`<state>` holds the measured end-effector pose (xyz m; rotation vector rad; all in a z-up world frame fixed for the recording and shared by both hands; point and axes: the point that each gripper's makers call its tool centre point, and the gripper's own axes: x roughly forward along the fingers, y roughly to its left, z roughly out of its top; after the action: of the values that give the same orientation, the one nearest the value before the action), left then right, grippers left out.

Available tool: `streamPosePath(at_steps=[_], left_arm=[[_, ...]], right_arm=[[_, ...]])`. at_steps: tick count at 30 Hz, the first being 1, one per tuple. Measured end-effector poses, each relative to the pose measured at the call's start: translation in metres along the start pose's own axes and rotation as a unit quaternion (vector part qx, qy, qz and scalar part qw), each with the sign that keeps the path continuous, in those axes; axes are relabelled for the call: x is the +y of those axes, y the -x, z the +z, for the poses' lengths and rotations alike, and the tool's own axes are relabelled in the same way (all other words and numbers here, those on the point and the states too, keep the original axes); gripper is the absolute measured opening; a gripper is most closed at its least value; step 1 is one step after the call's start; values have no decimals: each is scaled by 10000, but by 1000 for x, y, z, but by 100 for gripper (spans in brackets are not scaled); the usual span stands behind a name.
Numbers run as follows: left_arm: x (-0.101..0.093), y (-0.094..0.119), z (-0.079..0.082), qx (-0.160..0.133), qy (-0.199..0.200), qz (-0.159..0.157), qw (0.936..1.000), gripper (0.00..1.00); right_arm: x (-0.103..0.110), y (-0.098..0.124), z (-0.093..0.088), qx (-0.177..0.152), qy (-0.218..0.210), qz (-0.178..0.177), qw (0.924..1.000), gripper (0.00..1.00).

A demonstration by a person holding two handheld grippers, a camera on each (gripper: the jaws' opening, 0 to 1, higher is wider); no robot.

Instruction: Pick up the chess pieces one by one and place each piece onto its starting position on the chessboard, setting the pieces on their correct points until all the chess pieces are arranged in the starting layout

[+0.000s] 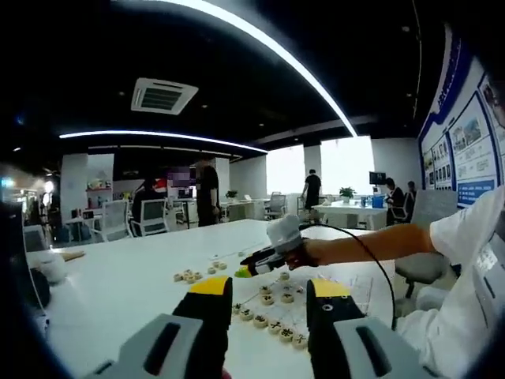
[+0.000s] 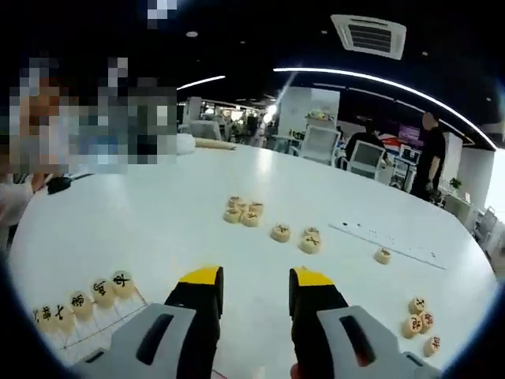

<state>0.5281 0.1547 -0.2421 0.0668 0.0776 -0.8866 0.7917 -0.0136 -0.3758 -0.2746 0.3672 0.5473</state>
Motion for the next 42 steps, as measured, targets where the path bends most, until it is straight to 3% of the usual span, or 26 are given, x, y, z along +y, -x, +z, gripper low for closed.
streamPosePath(at_steps=[7, 10, 13, 19, 27, 29, 37, 42], left_arm=[[2, 1, 1, -29, 25, 17, 10000, 39], [4, 1, 0, -19, 33, 34, 10000, 39], [4, 1, 0, -31, 50, 41, 10000, 39], [4, 4, 4, -86, 53, 26, 9999, 39], [5, 1, 2, -55, 59, -7, 10000, 39], [5, 0, 2, -41, 58, -21, 10000, 39], [-2, -3, 0, -18, 17, -88, 10000, 39], [-5, -5, -1, 3, 20, -121, 9999, 39]], right_arm=[[-2, -34, -2, 127, -365, -78, 9992, 36], [-6, -46, -7, 167, -722, -186, 9971, 35], [-8, -53, -10, 233, -747, -274, 9966, 35], [-31, -79, 5, 169, -741, -504, 9958, 35], [-30, -94, 10, 123, -800, -557, 9952, 34], [-29, -93, 11, 133, -655, -590, 9960, 20], [-19, -74, 22, 83, -433, -287, 9986, 19], [-12, -32, 33, -55, -323, -118, 9994, 19]])
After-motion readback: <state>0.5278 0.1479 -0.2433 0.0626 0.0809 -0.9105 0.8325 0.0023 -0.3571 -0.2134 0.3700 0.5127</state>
